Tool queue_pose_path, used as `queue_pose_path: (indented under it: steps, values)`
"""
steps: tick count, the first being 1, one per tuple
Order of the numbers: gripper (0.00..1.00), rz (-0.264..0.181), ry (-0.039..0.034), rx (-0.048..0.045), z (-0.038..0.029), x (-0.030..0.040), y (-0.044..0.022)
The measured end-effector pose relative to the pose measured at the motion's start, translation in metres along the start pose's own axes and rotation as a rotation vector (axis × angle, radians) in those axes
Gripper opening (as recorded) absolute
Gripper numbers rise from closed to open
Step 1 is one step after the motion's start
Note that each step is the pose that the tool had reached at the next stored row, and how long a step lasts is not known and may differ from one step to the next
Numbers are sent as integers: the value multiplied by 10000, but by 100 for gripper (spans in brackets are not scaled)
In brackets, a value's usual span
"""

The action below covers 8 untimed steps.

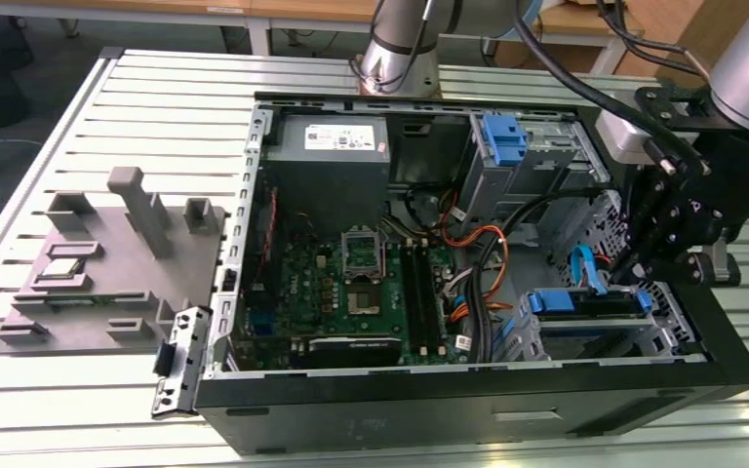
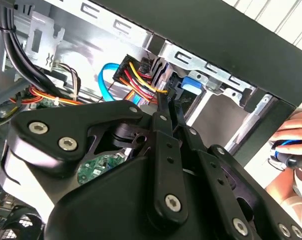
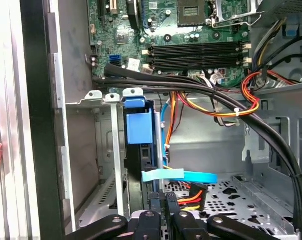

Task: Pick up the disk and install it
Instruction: 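Insert the second disk wire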

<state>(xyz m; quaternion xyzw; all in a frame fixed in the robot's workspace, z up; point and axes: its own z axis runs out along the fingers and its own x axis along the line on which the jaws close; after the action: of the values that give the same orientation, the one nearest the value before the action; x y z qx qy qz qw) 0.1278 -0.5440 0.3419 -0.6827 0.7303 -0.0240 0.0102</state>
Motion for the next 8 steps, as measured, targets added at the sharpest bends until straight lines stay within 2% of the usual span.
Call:
queue_pose_path:
  steps: [4, 8]
  values:
    - [16, -74, -19, 73, 10, 25, 27]
    - [16, -139, -27, 92, 16, 62, 39]
